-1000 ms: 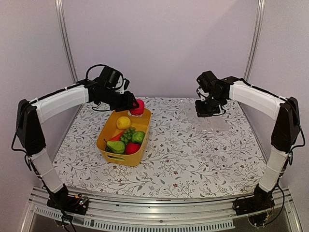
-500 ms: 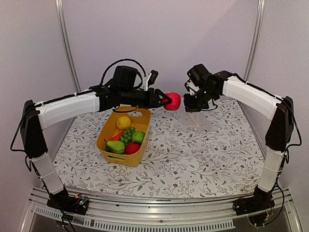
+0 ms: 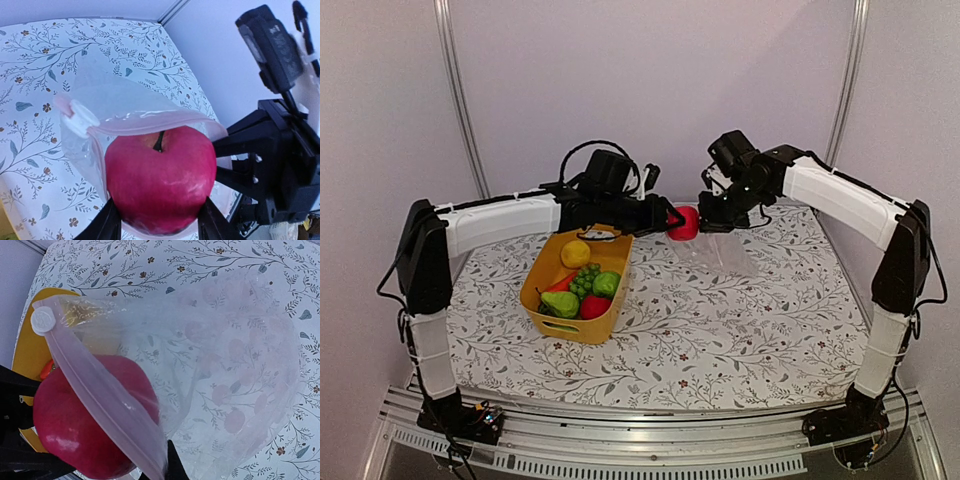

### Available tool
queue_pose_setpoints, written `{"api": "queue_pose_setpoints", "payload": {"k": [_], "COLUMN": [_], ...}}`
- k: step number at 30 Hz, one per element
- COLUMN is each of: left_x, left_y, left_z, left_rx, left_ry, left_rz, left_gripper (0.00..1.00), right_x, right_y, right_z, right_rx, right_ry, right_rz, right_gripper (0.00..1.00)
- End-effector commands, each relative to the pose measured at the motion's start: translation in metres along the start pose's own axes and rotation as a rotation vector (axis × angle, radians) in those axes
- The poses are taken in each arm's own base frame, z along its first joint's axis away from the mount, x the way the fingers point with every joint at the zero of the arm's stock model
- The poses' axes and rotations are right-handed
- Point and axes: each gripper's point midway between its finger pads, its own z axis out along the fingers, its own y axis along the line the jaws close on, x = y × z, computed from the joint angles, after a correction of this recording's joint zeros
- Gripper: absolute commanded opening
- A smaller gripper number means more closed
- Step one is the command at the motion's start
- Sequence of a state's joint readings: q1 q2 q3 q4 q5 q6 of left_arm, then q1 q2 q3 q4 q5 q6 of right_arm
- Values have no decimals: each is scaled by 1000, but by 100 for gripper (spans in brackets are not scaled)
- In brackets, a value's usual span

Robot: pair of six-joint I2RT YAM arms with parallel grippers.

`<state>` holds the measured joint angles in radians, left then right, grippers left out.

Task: Place the food in the zip-top bag and seal the zipper
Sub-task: Place the fake fruit in the zipper food storage bag, then pick up the fake fruit from the bin.

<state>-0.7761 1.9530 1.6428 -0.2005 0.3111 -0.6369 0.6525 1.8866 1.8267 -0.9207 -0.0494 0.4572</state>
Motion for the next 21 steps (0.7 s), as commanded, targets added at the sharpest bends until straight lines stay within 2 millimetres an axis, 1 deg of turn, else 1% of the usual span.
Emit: {"api": "queue_pose_setpoints", "payload": {"k": [1,3,4,6,8,10,12,14,16,17,18,19,21], "left_x": [-7,-8,-10,-18,-29,-41,-54,-68,-78,-81,-81,-78,-69], "left_y": [10,15,16,10,3,-8,-23,-41,-47,-46,-39,-29,3], "left_z": [11,14,15,12,4,-8,-22,-42,-63,-74,-83,-91,-105], "left_rx": [-75,-113,-127,-131,-124,-111,-82,-51,-50,-66,-98,-139,-255], "left_ry": [-9,9,13,-2,-36,-69,-105,-155,-200,-217,-224,-223,-206], "left_rz": [-29,-32,-29,-5,20,47,80,121,149,154,148,137,106], "left_gripper": [48,59,62,68,73,75,75,75,76,76,76,76,76], "right_x": [-11,-12,-13,-14,-15,-15,-16,-17,-19,-21,-22,-22,-21], "right_y": [20,21,20,18,15,12,9,4,0,-1,-2,-2,-3], "right_z": [-30,-33,-35,-36,-36,-36,-35,-34,-33,-33,-32,-33,-32], "right_rx": [-89,-92,-89,-75,-57,-43,-28,-13,-5,-2,3,4,6], "right_ry": [-53,-60,-65,-70,-75,-77,-79,-81,-84,-90,-93,-97,-95], "right_rz": [23,29,30,32,36,42,42,45,51,49,49,46,43], "right_gripper": [0,0,0,0,0,0,0,0,0,0,0,0,0]}}
